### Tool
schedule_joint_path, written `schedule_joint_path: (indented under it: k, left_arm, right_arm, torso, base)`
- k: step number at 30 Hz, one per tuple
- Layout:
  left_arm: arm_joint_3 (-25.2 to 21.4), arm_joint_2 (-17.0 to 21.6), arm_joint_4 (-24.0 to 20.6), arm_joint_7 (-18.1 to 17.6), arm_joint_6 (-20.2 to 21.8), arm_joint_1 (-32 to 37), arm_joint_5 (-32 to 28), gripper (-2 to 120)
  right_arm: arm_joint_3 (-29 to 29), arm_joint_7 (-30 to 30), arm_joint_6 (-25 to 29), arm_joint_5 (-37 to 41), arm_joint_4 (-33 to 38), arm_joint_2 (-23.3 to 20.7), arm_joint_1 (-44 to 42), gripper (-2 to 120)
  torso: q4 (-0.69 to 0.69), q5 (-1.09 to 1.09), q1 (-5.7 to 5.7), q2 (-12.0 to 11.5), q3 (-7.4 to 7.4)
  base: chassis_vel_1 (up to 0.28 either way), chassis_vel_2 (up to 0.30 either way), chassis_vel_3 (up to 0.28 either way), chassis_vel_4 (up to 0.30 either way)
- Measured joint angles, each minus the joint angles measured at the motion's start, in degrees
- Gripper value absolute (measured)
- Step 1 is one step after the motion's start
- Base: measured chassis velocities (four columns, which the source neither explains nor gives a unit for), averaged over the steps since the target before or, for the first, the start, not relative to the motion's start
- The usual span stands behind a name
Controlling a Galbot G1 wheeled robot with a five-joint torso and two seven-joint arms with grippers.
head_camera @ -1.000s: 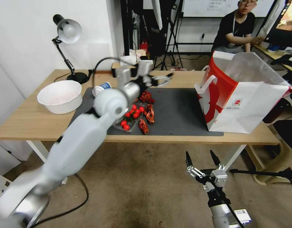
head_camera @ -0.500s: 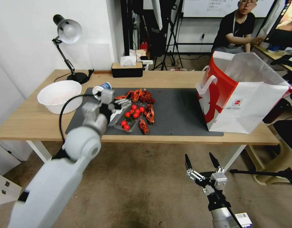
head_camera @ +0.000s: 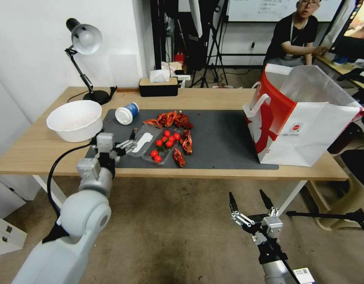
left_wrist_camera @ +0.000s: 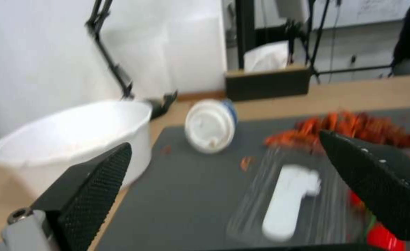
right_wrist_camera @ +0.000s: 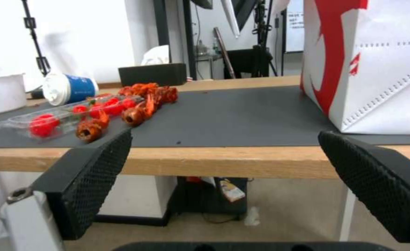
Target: Pick up the trash from the table and place it into the takeout bag.
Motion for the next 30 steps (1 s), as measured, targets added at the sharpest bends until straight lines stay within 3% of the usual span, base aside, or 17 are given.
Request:
schedule_joint_path:
  k: [14,23,30]
  left_arm:
    - [-2.92,-2.27,-0.99,0.10,-1.45,7.66,1.88,100]
    - [-6.80,-3.61,-1.23,0.80,-6.94,15.89,2.50,100]
    - [-5.26,-3.18,1.88,1.92,-7.12,10.63,-2.66,100]
  right_arm:
    - [0.17,-1.01,-0.42,1.32,0.27,-0.60,0.25,100]
    - [0.71,-1.35,-1.53,3.16,-0.34,-1.79,1.85,100]
    - [0.74,-2.96,-2.16,5.45,-1.22,-2.29,3.03,100]
  torso:
    - [-0.01,0.01,0.00,0.00,0.00]
    - [-0.01,0.01,0.00,0.00,0.00]
    - [-0.01,0.00,0.01,0.00,0.01]
  base:
    - [0.000,0.000,0.000,0.000]
    - [0.000,0.000,0.000,0.000]
    - [0.000,0.000,0.000,0.000]
